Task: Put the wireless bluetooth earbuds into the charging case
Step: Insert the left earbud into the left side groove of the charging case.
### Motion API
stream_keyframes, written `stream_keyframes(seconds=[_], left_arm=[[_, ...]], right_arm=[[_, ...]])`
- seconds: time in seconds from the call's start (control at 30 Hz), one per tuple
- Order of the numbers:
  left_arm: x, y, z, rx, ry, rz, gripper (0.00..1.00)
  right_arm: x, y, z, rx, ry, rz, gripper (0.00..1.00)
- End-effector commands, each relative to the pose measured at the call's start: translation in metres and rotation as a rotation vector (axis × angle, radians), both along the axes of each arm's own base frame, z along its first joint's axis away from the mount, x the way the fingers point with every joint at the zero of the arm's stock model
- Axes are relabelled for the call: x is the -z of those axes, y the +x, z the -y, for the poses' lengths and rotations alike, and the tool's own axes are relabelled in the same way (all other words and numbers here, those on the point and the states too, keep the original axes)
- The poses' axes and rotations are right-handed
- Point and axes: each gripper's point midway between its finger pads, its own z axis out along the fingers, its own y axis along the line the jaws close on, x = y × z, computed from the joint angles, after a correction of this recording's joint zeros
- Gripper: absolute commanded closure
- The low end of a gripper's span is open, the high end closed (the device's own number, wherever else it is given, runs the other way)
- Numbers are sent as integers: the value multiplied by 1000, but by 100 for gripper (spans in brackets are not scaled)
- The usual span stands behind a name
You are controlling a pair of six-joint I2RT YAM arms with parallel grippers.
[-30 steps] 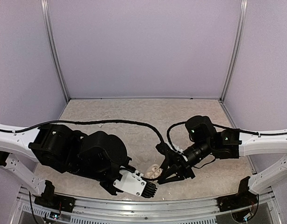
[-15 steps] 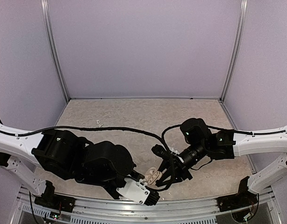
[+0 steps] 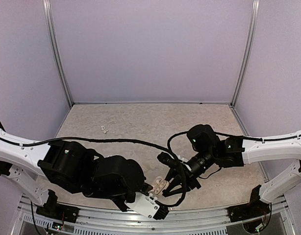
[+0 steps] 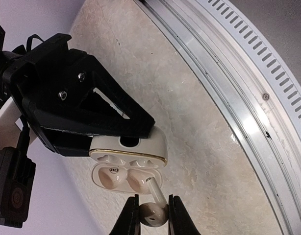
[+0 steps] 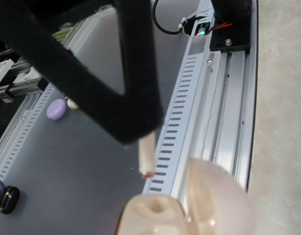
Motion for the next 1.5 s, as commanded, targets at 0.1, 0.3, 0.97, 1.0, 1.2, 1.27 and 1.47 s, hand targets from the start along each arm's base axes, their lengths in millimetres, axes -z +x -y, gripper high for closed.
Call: stream_keyframes(seconds=[0.1, 0.3, 0.97, 1.0, 1.2, 1.27, 1.47], left_arm=[[-4, -5, 6, 29, -11, 20, 94], [1, -10, 7, 55, -3, 34, 94], [14, -12, 0, 70, 37, 49, 94], [14, -13, 0, 71, 38, 49, 94], [14, -12, 0, 68, 37, 60, 94], [14, -11, 0, 69, 38, 64, 94], [15, -21, 2, 98, 41, 46, 94]], right_arm=[[-14, 1, -6, -23, 39, -13, 100], [-15, -1, -7, -40, 42, -23, 100], [-13, -13, -8, -96, 31, -39, 100], [-13, -14, -8, -101, 29, -38, 100], [-8, -22, -11, -127, 9, -31, 100], [-7, -22, -11, -129, 7, -29, 100], [-8, -22, -12, -131, 10, -29, 100]])
